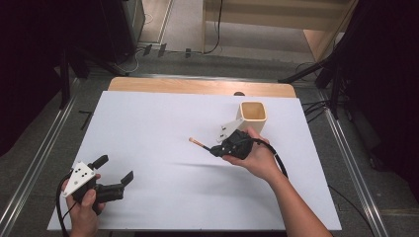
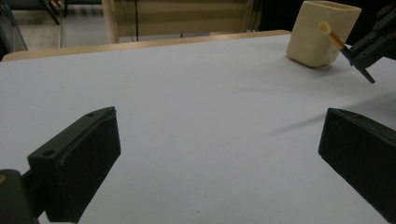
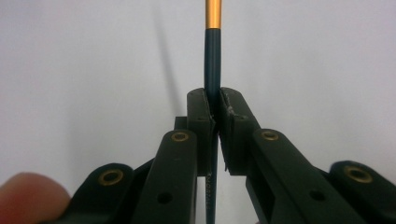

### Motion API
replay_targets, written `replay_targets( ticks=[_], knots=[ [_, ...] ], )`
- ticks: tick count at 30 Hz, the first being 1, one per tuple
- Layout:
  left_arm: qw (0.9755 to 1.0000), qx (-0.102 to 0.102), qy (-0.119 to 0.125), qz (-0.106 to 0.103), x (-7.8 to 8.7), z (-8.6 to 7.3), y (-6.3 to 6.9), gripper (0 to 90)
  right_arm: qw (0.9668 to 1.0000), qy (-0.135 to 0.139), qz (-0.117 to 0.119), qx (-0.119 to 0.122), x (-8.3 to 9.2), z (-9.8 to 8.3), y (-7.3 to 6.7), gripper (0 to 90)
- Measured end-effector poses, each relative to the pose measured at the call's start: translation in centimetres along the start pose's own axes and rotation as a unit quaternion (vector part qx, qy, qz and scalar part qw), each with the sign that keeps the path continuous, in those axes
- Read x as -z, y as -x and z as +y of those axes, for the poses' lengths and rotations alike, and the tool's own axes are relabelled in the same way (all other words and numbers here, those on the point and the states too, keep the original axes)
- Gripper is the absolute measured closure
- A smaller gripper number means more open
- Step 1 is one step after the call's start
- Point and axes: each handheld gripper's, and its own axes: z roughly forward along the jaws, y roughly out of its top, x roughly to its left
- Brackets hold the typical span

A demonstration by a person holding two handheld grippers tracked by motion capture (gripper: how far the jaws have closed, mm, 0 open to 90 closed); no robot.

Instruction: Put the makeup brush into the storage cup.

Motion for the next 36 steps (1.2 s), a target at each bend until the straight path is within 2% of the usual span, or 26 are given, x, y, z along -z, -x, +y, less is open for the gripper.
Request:
replay_targets(
  ticks=[8,14,20,27,36],
  knots=[
    [1.0000,-0.002,0.000,0.000,0.0,0.0,0.0,0.0,0.9975,0.063,-0.011,-0.031,1.3,-0.6,0.3,84.7],
    [1.0000,-0.002,-0.001,-0.001,-0.1,0.0,0.0,0.0,0.9925,0.109,-0.017,-0.054,2.2,-1.1,0.6,84.7],
    [1.0000,-0.002,-0.001,0.000,-0.1,0.0,0.0,0.0,0.9879,0.140,-0.028,-0.062,3.0,-1.3,0.7,84.7],
    [1.0000,0.000,-0.001,0.000,0.0,0.0,-0.1,0.0,0.9790,0.183,-0.041,-0.080,3.9,-1.4,0.9,84.7],
    [1.0000,0.000,0.000,0.000,0.0,0.0,0.0,0.0,0.9644,0.237,-0.066,-0.098,5.3,-1.7,1.3,84.7]
  ],
)
